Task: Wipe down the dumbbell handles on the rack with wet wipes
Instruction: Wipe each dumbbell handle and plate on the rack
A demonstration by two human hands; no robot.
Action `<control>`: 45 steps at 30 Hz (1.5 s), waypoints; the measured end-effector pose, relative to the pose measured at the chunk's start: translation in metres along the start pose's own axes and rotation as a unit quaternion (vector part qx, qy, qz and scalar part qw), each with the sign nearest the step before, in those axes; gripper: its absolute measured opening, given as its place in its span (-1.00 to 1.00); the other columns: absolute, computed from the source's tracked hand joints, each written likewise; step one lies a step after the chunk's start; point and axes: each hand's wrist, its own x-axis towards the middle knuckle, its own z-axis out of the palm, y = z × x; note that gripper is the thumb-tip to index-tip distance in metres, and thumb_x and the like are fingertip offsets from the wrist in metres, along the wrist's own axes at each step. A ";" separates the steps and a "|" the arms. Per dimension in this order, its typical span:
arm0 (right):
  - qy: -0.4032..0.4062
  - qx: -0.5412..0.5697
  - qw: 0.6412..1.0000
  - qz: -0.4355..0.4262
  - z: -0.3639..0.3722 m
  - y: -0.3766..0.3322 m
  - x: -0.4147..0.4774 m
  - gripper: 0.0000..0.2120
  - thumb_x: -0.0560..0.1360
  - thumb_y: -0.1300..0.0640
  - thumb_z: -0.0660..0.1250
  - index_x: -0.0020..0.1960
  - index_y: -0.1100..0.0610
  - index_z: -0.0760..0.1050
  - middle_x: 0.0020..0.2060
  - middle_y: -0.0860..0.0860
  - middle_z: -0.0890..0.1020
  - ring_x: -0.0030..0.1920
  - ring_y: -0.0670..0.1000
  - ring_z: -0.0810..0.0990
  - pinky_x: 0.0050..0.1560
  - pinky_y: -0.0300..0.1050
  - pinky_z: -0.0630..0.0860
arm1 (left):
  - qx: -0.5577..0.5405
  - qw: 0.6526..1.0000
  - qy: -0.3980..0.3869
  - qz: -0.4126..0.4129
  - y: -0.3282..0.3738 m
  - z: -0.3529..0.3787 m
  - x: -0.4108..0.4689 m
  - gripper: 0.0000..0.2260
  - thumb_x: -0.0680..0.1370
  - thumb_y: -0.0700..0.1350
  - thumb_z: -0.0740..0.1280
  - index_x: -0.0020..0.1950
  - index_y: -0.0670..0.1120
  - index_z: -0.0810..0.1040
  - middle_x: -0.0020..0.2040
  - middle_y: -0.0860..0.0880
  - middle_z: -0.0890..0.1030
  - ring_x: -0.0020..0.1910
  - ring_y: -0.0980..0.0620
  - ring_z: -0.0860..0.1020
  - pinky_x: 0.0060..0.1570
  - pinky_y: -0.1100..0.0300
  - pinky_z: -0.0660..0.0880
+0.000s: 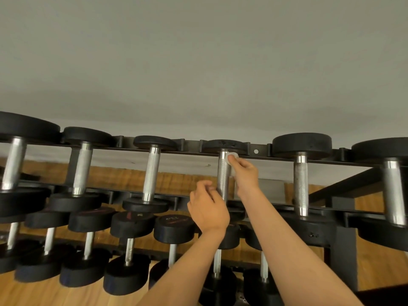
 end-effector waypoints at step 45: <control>-0.031 -0.083 0.996 -0.009 -0.022 0.013 -0.012 -0.85 0.43 0.19 0.49 -0.05 0.15 0.56 -0.13 -0.03 0.62 -0.12 -0.11 0.52 -0.19 -0.26 0.38 | -0.012 1.000 0.009 -0.020 -0.002 0.002 0.000 -0.82 0.60 -0.17 0.17 0.03 0.12 0.42 -0.11 0.15 0.60 -0.08 0.18 0.43 0.07 0.17 0.31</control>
